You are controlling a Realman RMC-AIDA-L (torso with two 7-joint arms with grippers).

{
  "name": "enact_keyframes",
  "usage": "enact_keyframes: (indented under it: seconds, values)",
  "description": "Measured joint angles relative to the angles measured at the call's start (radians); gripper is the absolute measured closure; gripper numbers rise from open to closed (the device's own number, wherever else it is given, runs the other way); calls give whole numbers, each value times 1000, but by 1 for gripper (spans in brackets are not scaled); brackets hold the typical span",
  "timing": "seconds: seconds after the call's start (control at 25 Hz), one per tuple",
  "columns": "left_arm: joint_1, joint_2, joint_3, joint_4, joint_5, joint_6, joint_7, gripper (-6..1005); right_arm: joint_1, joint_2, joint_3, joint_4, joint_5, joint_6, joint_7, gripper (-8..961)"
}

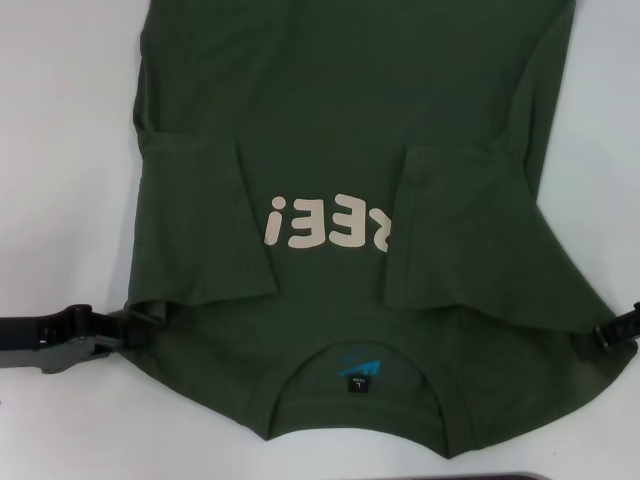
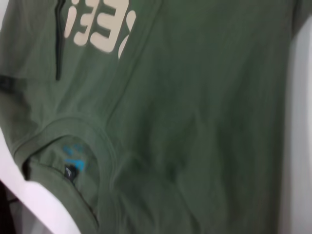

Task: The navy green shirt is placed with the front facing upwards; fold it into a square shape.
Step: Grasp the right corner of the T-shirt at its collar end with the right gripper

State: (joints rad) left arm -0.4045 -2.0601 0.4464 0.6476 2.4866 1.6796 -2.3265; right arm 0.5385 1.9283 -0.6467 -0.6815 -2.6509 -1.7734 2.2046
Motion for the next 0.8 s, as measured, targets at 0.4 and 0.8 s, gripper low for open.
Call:
enact_keyframes:
  seconds: [0.4,0.8]
  values:
    - [-1,0,0,-1,0,2,-1,984,1,0,16,-18,0,5,2,506]
    - [-7,8,70,5,0,24,25,984,-9,-9,22,-17,-2,20,-22,924]
